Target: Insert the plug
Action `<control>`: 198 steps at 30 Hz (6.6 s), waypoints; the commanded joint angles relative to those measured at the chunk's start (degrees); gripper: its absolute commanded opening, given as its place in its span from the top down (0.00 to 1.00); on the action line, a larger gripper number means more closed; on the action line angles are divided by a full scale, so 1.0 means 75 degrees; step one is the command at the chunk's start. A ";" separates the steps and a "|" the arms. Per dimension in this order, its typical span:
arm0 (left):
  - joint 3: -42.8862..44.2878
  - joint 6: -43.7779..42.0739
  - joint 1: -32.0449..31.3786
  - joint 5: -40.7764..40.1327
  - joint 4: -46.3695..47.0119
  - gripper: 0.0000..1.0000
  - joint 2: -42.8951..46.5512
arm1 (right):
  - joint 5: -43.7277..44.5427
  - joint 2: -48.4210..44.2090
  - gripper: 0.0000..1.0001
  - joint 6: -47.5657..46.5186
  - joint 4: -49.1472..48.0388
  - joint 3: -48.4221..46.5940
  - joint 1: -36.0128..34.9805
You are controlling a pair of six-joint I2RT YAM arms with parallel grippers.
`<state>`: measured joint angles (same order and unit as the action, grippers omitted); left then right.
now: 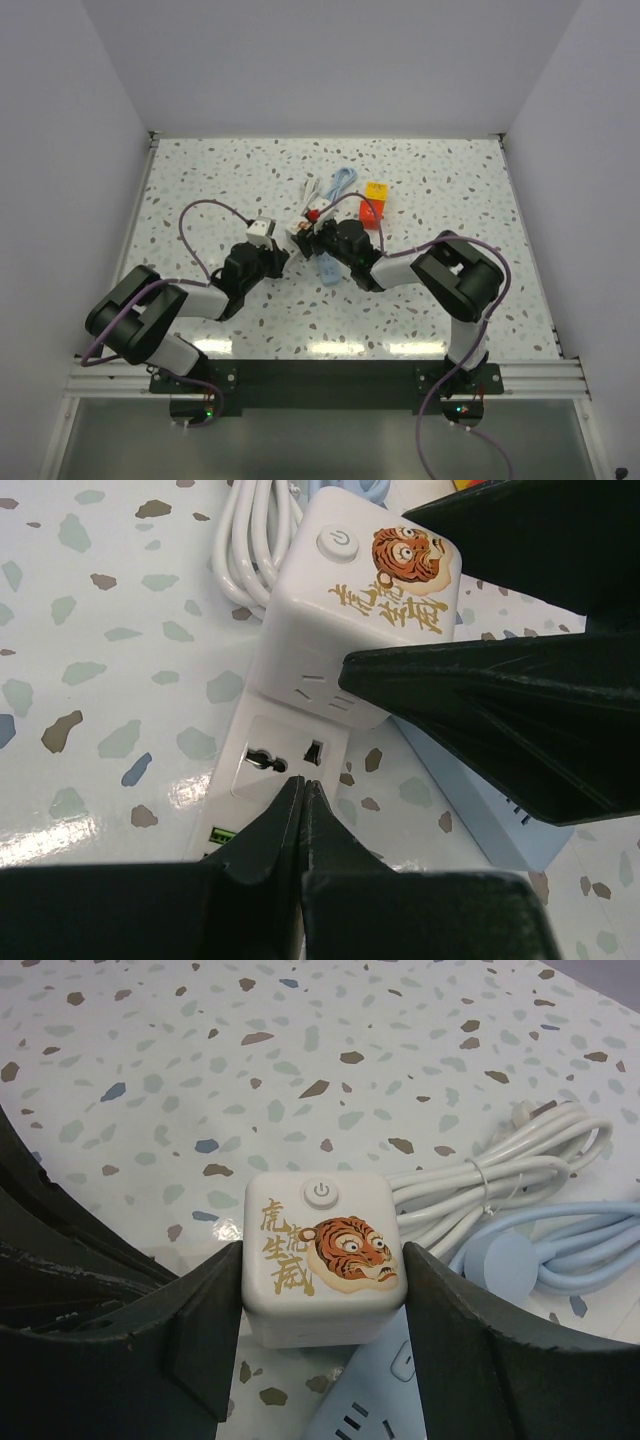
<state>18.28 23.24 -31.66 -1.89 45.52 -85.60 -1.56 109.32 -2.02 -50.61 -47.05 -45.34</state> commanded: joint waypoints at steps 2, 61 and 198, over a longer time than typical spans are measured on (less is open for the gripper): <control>-0.0141 -0.0029 -0.0044 -0.0041 -0.1147 1.00 -0.0258 | 0.0513 0.1045 0.85 0.0621 0.3373 0.0999 -0.0224; -0.0071 -0.0029 0.0495 0.0521 -0.0866 1.00 -0.0692 | 0.1052 0.2920 0.90 0.2495 0.3374 0.1761 -0.1981; 0.0199 -0.0310 0.1268 0.1270 -0.2061 0.29 0.3632 | -0.0327 -0.2993 0.99 0.0809 0.5728 -0.0806 0.2413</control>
<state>20.32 22.72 -21.85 1.28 26.65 -60.73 6.55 95.59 8.27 -6.22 -53.84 -27.24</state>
